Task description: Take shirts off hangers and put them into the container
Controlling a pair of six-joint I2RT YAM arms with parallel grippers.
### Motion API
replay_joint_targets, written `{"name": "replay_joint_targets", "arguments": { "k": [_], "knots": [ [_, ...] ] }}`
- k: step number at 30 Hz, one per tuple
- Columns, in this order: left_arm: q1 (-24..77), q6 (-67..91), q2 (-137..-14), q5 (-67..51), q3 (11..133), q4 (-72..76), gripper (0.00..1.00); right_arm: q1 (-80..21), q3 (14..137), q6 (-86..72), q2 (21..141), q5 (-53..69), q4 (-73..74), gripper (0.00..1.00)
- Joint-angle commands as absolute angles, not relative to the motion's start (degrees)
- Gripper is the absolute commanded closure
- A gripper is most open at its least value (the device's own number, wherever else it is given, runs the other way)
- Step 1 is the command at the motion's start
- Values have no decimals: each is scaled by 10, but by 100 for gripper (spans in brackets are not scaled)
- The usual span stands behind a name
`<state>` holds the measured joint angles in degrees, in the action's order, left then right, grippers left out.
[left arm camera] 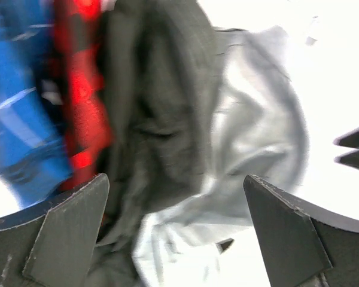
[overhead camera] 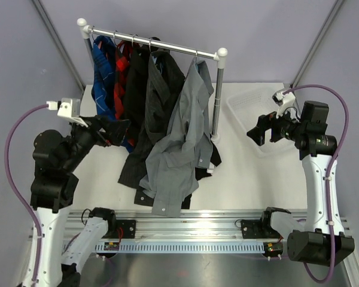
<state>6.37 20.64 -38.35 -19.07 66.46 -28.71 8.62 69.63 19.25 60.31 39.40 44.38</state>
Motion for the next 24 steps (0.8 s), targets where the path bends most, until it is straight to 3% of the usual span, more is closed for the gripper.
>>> {"name": "replay_joint_targets", "arguments": {
  "k": [1, 8, 17, 24],
  "knots": [
    [178, 230, -429, -161, 730, -324, 1, 83, 676, 207, 592, 455, 433, 1],
    [503, 174, -614, 205, 911, -384, 1, 83, 633, 159, 589, 454, 375, 0],
    [562, 128, -913, 377, 1224, -444, 4, 86, 582, 153, 566, 468, 350, 1],
    [563, 118, -982, 416, 1263, -446, 15, 88, 573, 156, 560, 477, 352, 1]
  ]
}}
